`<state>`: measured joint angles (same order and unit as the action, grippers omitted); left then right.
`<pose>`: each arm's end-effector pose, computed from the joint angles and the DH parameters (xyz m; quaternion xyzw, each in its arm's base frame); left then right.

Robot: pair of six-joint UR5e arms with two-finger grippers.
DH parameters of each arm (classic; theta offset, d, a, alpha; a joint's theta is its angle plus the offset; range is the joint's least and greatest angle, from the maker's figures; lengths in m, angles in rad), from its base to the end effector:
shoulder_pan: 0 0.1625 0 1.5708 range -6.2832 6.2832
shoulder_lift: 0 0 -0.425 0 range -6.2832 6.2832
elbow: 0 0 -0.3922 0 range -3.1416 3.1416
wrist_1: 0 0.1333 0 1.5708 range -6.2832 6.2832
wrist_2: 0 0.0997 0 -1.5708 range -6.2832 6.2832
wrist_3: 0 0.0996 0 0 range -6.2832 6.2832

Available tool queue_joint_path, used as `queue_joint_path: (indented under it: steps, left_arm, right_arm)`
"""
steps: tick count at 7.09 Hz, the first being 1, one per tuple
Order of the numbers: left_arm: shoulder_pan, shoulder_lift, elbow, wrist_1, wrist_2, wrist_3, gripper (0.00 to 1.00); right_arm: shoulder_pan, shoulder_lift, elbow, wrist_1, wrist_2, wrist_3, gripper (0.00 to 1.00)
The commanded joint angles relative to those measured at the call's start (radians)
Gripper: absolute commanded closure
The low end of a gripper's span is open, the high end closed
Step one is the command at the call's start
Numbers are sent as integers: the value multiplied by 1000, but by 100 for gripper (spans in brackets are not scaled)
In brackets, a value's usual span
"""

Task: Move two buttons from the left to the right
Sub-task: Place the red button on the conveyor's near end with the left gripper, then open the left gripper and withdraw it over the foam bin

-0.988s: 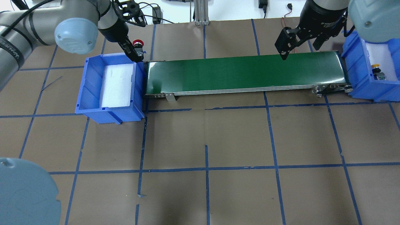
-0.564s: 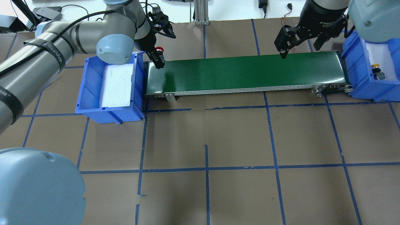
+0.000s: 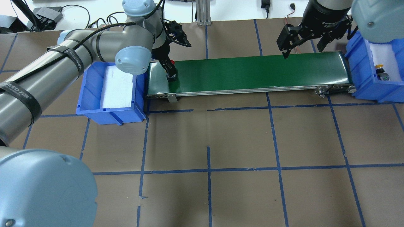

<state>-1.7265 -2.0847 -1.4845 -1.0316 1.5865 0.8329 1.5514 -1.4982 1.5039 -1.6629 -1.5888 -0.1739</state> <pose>-0.2350 -0.6474 0.2821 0.4733 0.8791 -0.0500 0.0259 0.1212 -0.5334 0.4935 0.0767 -0.9961 0.0421 0.0131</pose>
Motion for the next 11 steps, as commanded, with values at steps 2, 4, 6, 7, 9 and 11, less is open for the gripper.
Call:
queue_joint_path:
  steps: [2,4,6,7,9,11]
  left_arm:
    - [33,30,21,-13,21,-25,0]
    - [131,95,23,-89,7,-21,0]
    - [218,220,9,-273,-3,-20,0]
    - [257,263,-17,-350,-105,-15,0]
    - [271,363,-52,-438,-163,-8,0]
    - [272,473,-129,-438,-266,-6,0]
  right_arm:
    - [-1,1,4,-1,0,-1,0]
    - [1,1,6,-3,0,-1,0]
    - [-1,1,6,-4,-2,-2,0]
    - [-1,3,6,-3,0,-2,0]
    - [-1,3,7,-3,0,-2,0]
    - [-1,1,7,-5,-2,-2,0]
